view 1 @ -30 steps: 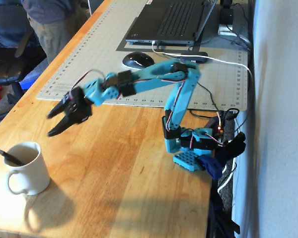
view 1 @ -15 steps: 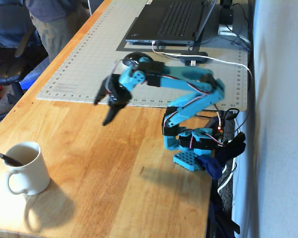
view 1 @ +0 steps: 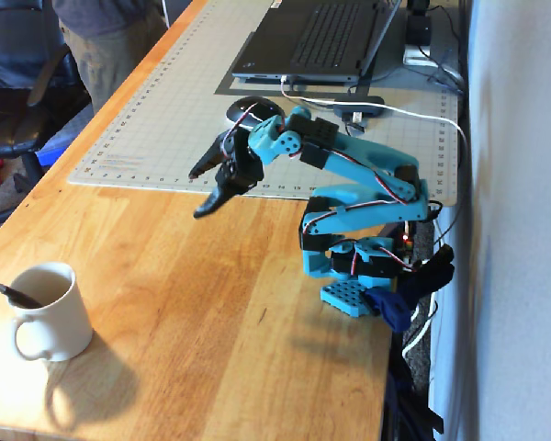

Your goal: Grasp a pen and put it in a mug.

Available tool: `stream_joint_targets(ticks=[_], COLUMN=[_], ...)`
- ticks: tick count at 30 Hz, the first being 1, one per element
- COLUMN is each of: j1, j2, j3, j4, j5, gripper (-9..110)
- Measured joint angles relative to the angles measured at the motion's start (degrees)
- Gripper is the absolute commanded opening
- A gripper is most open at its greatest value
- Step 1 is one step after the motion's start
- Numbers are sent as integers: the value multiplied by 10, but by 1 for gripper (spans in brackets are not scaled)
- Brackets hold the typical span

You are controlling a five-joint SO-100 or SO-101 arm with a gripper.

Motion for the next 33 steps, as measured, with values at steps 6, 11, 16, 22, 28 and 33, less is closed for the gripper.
stream_joint_targets(ticks=[6,11,16,22,28,33], j1=[0,0,15,44,48,48], j2=[76,148,227,232,232,232], j3=[21,97,167,178,221,295], j4=[4,4,4,5,5,5], j5=[338,589,792,961,1094,1126], gripper=[29,29,29,29,29,29])
